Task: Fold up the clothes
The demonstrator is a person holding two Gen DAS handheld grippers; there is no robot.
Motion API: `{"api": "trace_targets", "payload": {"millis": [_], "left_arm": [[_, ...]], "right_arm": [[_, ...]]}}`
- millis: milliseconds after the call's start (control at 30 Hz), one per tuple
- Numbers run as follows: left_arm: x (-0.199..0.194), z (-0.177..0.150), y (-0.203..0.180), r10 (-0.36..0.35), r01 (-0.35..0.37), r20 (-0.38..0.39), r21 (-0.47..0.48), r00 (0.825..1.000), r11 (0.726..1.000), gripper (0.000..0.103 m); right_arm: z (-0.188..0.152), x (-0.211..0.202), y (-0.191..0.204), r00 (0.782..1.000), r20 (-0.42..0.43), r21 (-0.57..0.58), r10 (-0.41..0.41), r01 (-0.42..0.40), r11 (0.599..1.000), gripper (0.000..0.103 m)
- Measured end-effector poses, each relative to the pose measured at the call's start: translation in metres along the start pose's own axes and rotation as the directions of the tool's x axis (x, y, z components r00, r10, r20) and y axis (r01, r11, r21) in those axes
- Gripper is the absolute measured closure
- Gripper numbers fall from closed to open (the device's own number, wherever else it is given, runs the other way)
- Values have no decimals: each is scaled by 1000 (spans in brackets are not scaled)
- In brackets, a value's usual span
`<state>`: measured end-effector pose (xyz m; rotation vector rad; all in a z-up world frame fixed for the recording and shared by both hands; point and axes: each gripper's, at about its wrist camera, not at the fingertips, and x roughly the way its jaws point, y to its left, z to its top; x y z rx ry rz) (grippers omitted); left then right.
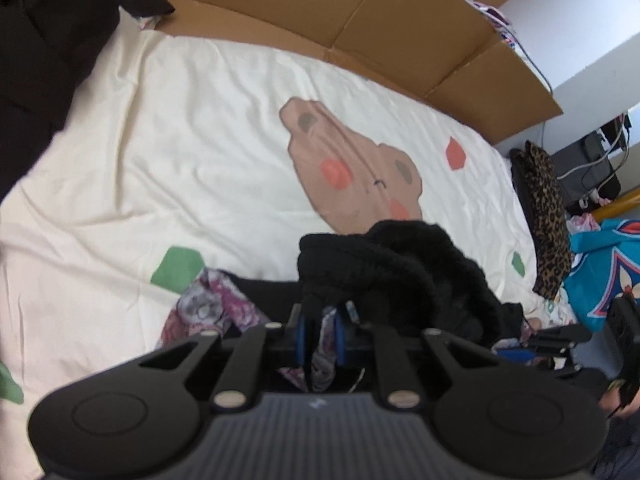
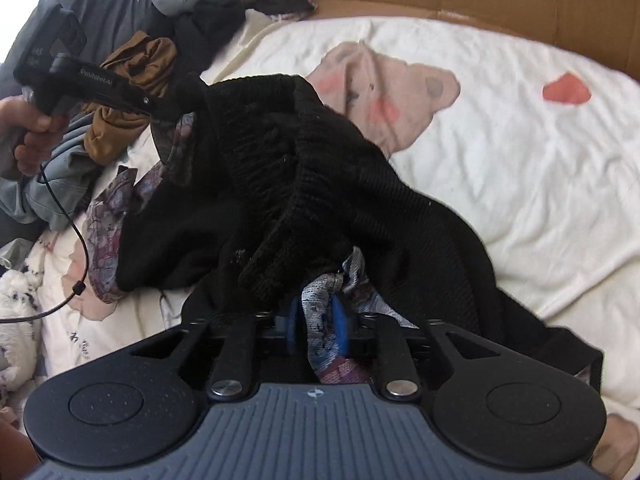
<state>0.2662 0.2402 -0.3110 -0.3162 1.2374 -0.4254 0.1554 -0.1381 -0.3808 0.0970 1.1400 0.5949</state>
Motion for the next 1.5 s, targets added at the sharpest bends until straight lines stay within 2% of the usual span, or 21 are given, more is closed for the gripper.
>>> {"api": "trace_targets", "payload": {"millis": [133, 333, 400, 633, 867, 1167, 1500], "left_arm": [[2, -5, 6, -7, 7, -4, -17, 1000, 1000, 88], [3, -6, 6, -5, 5, -5, -12, 1000, 1000, 88], [3, -6, 6, -4, 4, -5, -11, 1000, 1000, 88], [4, -4, 4, -1, 1, -3, -4, 1000, 1000, 88], [7, -3, 4, -2, 2, -3, -2, 1000, 1000, 88], [10, -2, 5, -10, 10, -6, -3, 1000, 1000, 88], [17, -2, 6, -16, 16, -11, -6, 1000, 1000, 88]], "right_arm": [[8, -23, -12, 999, 44, 23, 26, -28, 999, 76], [22, -41, -31, 995, 98, -7, -37, 38, 999, 75], [26, -35, -34, 995, 86, -40, -55, 59, 997, 75], [27, -4, -22, 998, 36, -200, -43, 50, 979, 75], [27, 11, -17, 999, 25, -278, -37, 42, 960, 76], [29, 30, -3, 1000, -24, -386, -4, -6, 922, 75], [30, 63, 2, 997, -80, -464, -23, -16, 886, 74]]}}
